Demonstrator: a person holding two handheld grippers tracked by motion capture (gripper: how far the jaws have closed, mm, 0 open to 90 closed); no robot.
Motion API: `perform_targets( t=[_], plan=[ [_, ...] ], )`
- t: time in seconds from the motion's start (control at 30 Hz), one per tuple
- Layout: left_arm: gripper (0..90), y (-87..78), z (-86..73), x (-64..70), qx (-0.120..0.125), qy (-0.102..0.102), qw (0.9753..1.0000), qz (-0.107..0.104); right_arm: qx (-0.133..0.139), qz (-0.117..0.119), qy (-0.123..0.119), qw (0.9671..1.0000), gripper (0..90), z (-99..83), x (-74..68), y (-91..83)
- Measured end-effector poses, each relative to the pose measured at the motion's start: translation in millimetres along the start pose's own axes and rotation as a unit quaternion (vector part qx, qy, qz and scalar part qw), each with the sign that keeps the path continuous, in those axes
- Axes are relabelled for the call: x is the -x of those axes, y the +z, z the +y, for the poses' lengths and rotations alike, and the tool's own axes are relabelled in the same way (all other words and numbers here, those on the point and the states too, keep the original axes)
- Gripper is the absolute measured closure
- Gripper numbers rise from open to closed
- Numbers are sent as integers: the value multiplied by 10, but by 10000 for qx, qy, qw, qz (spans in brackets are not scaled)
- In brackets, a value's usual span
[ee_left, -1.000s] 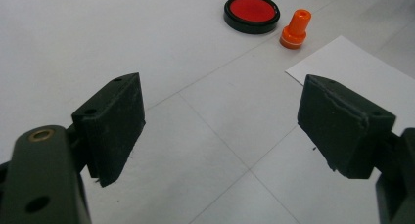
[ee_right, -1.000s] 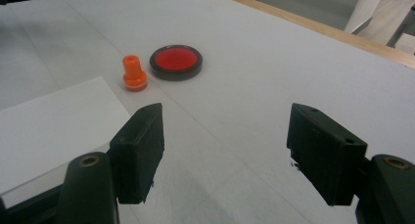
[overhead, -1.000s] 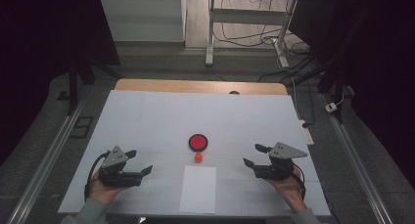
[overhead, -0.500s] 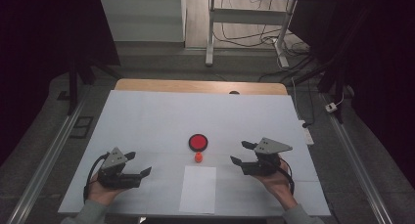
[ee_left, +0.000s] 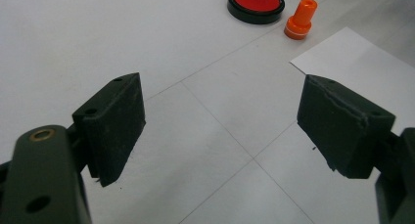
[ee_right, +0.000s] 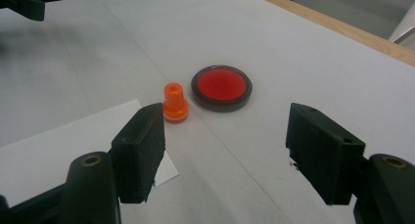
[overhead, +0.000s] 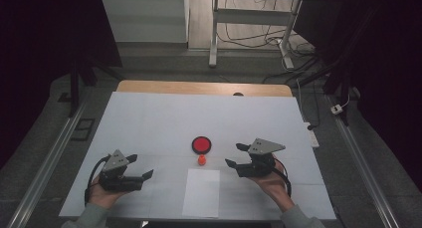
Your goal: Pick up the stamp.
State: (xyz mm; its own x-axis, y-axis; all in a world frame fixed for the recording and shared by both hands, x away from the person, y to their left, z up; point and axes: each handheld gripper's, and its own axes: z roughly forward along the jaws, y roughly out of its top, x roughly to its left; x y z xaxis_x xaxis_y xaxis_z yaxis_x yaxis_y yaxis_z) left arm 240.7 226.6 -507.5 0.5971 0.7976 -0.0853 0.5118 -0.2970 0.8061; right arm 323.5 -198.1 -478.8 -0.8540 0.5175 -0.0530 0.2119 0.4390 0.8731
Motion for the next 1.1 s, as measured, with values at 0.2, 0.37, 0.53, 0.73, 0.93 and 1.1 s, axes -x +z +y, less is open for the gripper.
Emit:
perform_targets(
  t=[0.2,0.37,0.53,0.73,0.93,1.1],
  plan=[
    [181,1,5,8,-20,33,10000,-14,-115,118,-51,9999,302,50,-56,107],
    [182,-3,1,1,-19,18,10000,-12,-212,169,-75,9996,302,64,-89,183],
    [181,6,4,4,-42,19,10000,-19,-266,296,-117,9991,304,78,-130,300],
    [182,26,2,11,-77,34,10000,-46,-327,422,-187,9984,309,120,-192,433],
    [182,40,6,26,-96,70,9999,-56,-356,494,-228,9979,322,157,-234,553],
    [182,34,3,25,-75,59,9999,-46,-368,540,-282,9975,336,190,-285,636]
  ],
)
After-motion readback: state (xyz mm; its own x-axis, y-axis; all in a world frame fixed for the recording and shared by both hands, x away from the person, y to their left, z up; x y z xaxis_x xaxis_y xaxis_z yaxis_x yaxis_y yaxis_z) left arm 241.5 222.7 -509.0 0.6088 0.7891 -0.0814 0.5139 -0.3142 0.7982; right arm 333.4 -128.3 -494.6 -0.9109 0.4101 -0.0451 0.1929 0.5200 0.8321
